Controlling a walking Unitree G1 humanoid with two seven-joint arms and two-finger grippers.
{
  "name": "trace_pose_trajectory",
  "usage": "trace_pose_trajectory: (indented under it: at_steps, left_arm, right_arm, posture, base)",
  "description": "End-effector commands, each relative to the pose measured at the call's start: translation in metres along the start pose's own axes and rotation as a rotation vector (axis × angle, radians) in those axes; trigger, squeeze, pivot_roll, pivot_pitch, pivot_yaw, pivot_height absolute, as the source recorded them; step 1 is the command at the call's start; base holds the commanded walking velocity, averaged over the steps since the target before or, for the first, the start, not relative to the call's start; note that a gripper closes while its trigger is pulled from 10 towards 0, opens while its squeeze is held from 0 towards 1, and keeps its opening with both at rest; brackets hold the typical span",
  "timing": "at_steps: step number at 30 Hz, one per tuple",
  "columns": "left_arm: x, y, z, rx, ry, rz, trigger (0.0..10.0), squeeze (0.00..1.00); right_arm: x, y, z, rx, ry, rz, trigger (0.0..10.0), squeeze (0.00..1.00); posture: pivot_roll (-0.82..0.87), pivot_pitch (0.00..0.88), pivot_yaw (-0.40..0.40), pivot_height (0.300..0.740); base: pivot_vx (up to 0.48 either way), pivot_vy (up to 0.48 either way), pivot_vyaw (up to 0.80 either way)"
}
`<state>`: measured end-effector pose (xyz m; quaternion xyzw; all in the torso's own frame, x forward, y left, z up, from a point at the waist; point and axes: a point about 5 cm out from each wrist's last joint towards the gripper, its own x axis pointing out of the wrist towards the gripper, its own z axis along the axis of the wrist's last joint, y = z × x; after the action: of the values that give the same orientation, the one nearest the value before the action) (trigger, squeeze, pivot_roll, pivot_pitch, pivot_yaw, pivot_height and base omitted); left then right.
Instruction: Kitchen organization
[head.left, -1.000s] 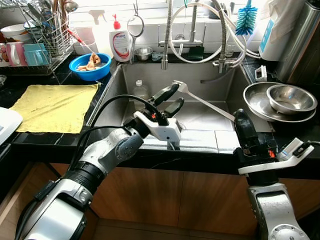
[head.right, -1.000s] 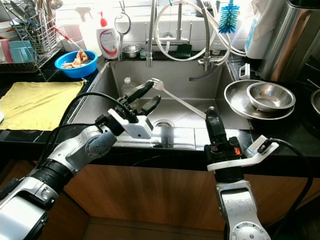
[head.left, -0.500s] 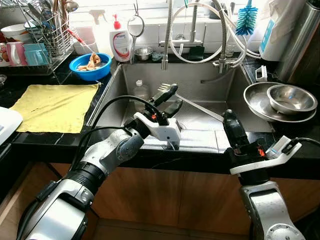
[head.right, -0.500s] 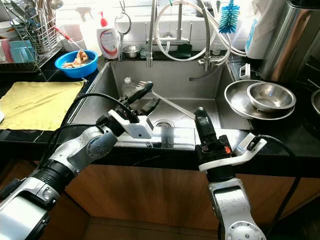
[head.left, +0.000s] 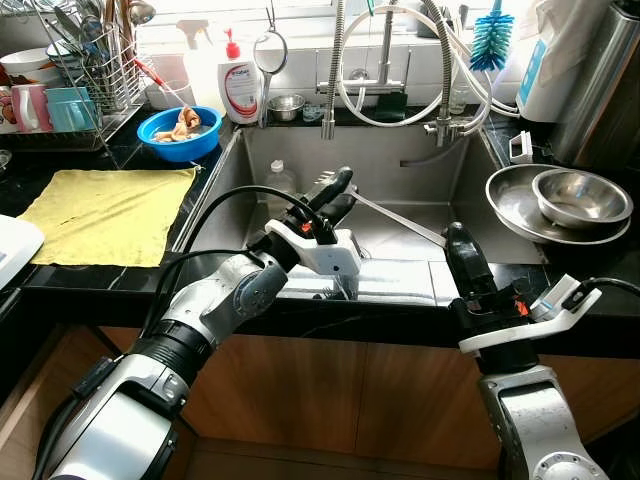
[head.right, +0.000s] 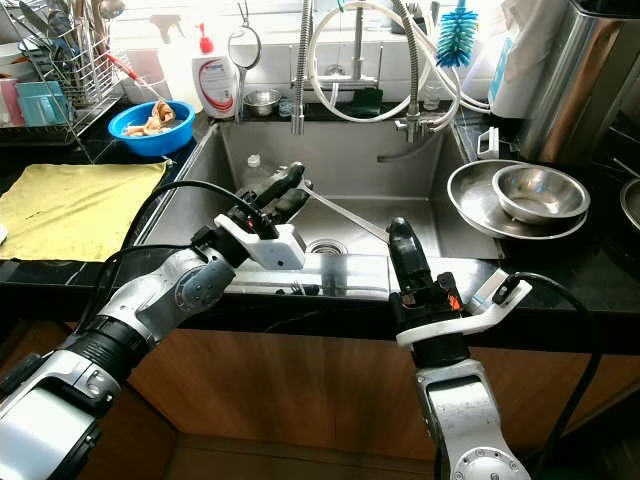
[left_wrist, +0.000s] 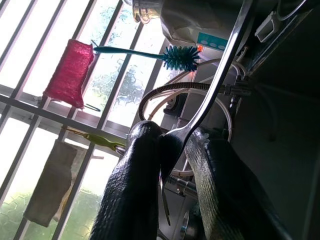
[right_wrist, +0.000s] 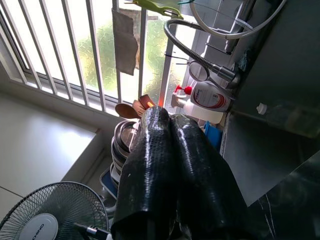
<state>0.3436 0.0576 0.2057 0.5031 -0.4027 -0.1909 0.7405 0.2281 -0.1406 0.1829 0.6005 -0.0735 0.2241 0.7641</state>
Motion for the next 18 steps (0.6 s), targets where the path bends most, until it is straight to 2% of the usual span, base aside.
trace_pose_trajectory:
  at_steps: [1, 7, 14, 15, 16, 17, 18]
  left_arm:
    - [0.0000, 0.0010, -0.0038, 0.021, 0.016, -0.006, 0.0, 0.00]
    - [-0.0020, -0.0020, -0.0041, 0.021, 0.020, -0.018, 0.0, 0.00]
    - [-0.0034, -0.0031, -0.0054, 0.028, 0.023, -0.025, 0.0, 0.00]
    - [-0.0034, -0.0031, -0.0056, 0.028, 0.023, -0.025, 0.0, 0.00]
    - [-0.0038, -0.0035, -0.0060, 0.029, 0.025, -0.028, 0.0, 0.00]
    - [-0.0038, -0.0034, -0.0063, 0.030, 0.026, -0.029, 0.0, 0.00]
    - [-0.0038, -0.0034, -0.0064, 0.030, 0.027, -0.030, 0.0, 0.00]
  right_arm:
    - [0.0008, 0.0095, -0.0062, 0.045, -0.012, 0.035, 10.0, 0.00]
    - [-0.0008, 0.0114, -0.0066, 0.045, -0.018, 0.033, 10.0, 0.00]
    - [0.0012, 0.0105, -0.0052, 0.004, -0.048, 0.003, 10.0, 0.00]
    - [0.0013, 0.0106, -0.0051, 0.004, -0.050, 0.003, 10.0, 0.75]
    - [0.0014, 0.0107, -0.0044, 0.000, -0.056, 0.002, 10.0, 0.75]
    - [0.0019, 0.0115, -0.0034, -0.016, -0.059, 0.007, 10.0, 1.00]
    - [0.0021, 0.0115, -0.0032, -0.020, -0.061, 0.005, 10.0, 1.00]
  posture:
    - [-0.03, 0.000, 0.041, 0.740]
    - [-0.03, 0.000, 0.041, 0.740]
    - [-0.03, 0.000, 0.041, 0.740]
    - [-0.03, 0.000, 0.041, 0.740]
    - [-0.03, 0.000, 0.040, 0.740]
    - [-0.03, 0.000, 0.040, 0.740]
    - [-0.03, 0.000, 0.040, 0.740]
  base:
    - [0.000, 0.000, 0.00]
    - [0.000, 0.000, 0.00]
    - [0.000, 0.000, 0.00]
    - [0.000, 0.000, 0.00]
    - [0.000, 0.000, 0.00]
    - [0.000, 0.000, 0.00]
    - [0.000, 0.000, 0.00]
